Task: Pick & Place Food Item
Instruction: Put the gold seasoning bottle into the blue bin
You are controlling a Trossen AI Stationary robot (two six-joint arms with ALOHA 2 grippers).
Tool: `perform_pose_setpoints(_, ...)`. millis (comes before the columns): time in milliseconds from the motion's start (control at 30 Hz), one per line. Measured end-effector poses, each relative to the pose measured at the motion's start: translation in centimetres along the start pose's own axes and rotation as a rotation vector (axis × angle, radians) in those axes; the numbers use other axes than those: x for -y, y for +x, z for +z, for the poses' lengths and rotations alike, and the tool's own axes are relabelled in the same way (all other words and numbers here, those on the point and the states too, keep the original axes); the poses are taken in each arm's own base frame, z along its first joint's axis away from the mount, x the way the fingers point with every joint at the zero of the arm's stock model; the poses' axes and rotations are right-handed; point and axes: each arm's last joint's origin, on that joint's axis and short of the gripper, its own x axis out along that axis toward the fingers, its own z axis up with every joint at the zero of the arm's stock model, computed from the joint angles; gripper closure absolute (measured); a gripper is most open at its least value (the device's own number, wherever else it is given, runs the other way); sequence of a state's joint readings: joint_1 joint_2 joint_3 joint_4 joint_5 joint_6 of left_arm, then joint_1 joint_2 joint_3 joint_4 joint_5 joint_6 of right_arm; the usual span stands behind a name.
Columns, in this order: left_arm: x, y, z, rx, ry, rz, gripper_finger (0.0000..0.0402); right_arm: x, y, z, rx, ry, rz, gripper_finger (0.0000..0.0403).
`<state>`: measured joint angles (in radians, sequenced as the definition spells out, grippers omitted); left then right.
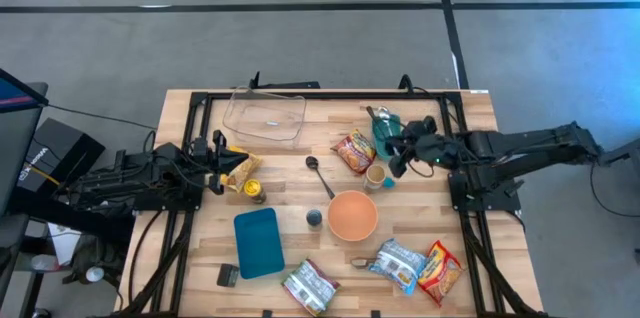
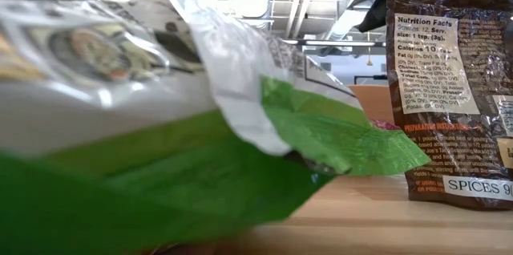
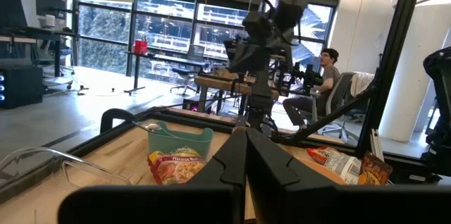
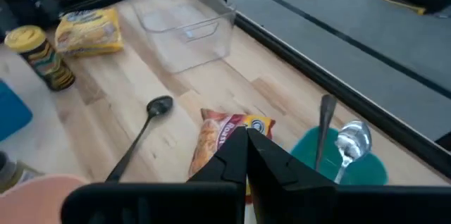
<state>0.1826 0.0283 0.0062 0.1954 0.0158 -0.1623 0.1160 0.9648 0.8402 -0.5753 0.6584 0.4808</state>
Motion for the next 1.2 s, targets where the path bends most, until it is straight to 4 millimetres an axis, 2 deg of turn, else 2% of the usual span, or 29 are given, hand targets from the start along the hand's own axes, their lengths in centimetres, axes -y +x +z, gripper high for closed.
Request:
perform_pose_setpoints(300,0.0,0.0,0.0,0.000,0.000,0.000,0.0401,-2.3,0.5,-1.2,-0.033,-0.076,0.035,0.0402)
perform_pose_setpoints(500,0.0,0.0,0.0,-0.001,0.000,0.000,0.0401,-3.2,1.0,-2.0,-0.108,-0.125,0.086,0.0402)
perform_pose_setpoints(867,0.0,0.0,0.0,0.000,0.000,0.000,0.0401,-3.2,0.6,-2.6,-0.221,-0.148,0.201,0.0402)
perform_pose_setpoints(1033,0.0,0.0,0.0,0.001,0.000,0.000,0.0401,-3.3,0.3,-3.0,-0.325,-0.136,0.335,0.0402)
perform_pose_setpoints(1200,0.0,0.0,0.1,0.015,0.000,-0.002,0.0401,-3.1,0.1,-3.6,-0.438,-0.090,0.355,0.0402)
